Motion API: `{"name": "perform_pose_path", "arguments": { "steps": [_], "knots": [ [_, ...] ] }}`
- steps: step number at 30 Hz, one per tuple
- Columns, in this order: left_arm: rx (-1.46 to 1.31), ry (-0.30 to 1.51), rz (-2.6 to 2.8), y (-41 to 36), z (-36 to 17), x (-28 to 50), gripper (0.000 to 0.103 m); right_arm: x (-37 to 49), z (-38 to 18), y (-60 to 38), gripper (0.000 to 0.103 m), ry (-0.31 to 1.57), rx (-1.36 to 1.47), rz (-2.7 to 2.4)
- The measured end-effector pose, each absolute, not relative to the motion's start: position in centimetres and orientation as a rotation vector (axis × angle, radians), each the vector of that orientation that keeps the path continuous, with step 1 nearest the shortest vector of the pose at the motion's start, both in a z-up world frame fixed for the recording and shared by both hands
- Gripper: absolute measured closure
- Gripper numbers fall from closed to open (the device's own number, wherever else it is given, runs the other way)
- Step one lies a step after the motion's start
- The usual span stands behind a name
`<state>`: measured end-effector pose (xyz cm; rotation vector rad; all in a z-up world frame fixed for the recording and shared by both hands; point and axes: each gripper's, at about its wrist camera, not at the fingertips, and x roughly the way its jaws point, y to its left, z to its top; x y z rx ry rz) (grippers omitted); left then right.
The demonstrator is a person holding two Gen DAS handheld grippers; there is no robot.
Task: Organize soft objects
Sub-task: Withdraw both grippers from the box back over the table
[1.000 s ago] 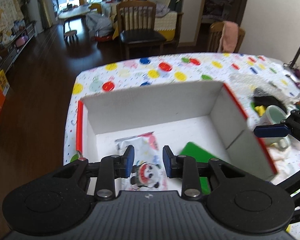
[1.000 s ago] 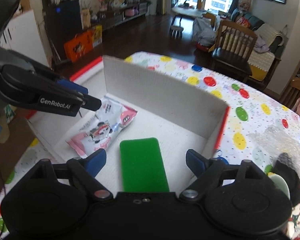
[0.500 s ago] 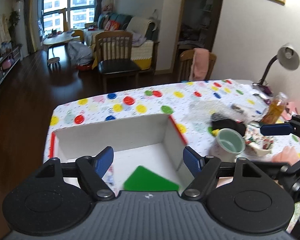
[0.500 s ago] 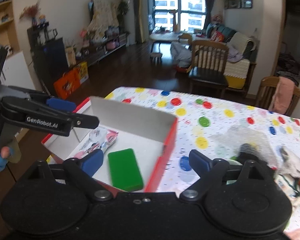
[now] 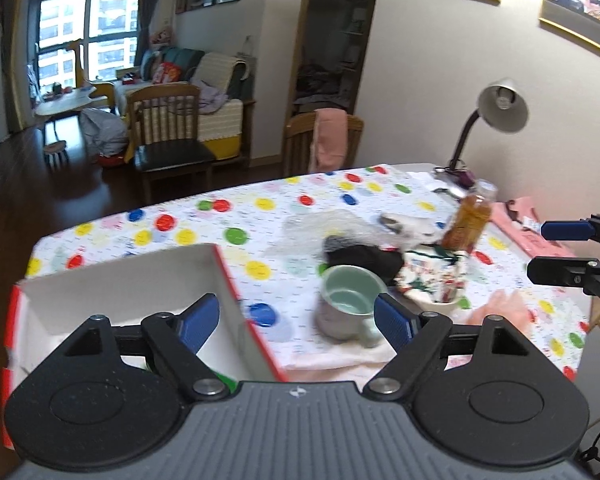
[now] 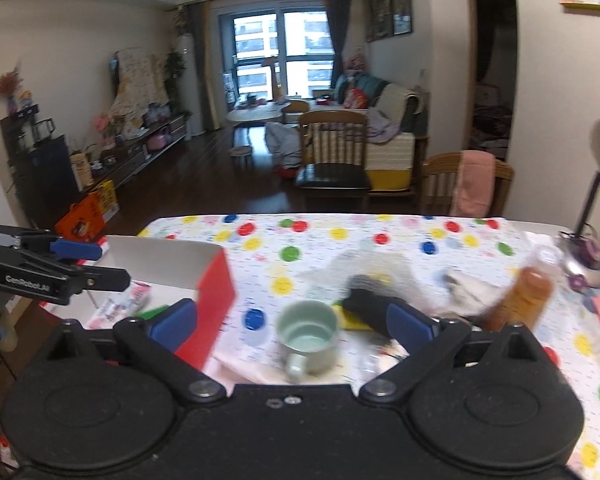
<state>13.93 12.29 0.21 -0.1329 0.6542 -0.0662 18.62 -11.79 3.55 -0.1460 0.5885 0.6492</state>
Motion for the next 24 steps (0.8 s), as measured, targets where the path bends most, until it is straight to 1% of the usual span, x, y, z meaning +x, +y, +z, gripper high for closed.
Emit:
{"name": "perform_pose_path", "arguments": {
  "steps": [5, 8, 11, 12, 14, 24],
  "knots": [
    [-0.151, 0.664, -0.094, 9.4, -1.1, 14.5, 0.018, 18.7, 2.3, -16.2, 0.001, 0.591, -0.142, 0.595],
    [-0.17, 0.679, -0.104, 7.7, -2.1, 14.9, 0.015, 18.6, 1.3, -18.6, 0.001, 0.592, -0.151, 0.558],
    [-0.17, 0.688, -0.121, 6.1, -3.0, 15.2, 0.014, 18.8, 0.0, -20.9, 0.001, 0.606, -0.145, 0.529],
    [-0.167, 0.687, -0.121, 5.5, -3.3, 15.3, 0.008, 18.9, -0.3, -21.5, 0.001, 0.615, -0.141, 0.524],
    [-0.168, 0.692, -0.125, 4.5, -4.0, 15.6, 0.002, 19.0, -1.3, -22.6, 0.001, 0.632, -0.139, 0.507],
    [-0.172, 0.756, -0.069, 1.5, -8.2, 17.6, 0.001, 20.1, -6.2, -26.0, 0.001, 0.714, -0.138, 0.491]
  ]
}}
